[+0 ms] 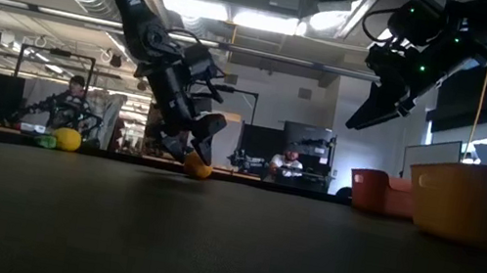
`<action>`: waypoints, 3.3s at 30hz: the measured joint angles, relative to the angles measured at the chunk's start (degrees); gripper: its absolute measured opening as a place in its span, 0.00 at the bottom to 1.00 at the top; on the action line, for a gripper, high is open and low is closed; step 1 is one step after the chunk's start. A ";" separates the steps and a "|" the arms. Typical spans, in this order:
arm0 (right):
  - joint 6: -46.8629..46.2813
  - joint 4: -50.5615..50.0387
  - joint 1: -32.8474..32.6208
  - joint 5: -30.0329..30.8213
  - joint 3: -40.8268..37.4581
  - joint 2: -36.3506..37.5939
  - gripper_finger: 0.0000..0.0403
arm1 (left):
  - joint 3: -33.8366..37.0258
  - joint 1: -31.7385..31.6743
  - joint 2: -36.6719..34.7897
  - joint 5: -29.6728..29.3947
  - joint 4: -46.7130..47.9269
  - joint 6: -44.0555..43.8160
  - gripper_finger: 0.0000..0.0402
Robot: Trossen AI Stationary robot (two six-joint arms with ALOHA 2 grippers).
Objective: Sort produce into baskets
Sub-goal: Put the top right yellow lemon into the black bin
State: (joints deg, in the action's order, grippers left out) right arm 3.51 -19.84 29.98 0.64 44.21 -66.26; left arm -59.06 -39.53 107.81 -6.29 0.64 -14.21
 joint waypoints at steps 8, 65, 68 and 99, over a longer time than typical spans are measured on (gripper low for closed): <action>0.00 -0.02 0.00 0.00 0.00 0.00 0.37 | 0.00 0.00 0.00 -0.06 -0.03 2.64 0.65; -9.11 19.40 -5.11 -32.67 -0.02 -2.13 0.64 | 0.02 29.94 -20.28 -0.04 -2.49 11.95 0.56; -9.02 22.64 -7.43 -30.83 -0.02 -3.63 0.73 | 0.02 30.61 -20.28 -0.06 -3.75 12.78 0.56; -8.02 33.70 -18.82 -21.75 -0.04 -4.78 0.45 | 0.04 37.88 -20.26 0.33 -10.66 17.04 0.56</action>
State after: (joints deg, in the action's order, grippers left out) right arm -4.51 13.87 11.16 -21.10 44.16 -71.04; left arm -59.02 -1.65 87.55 -5.96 -10.02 2.83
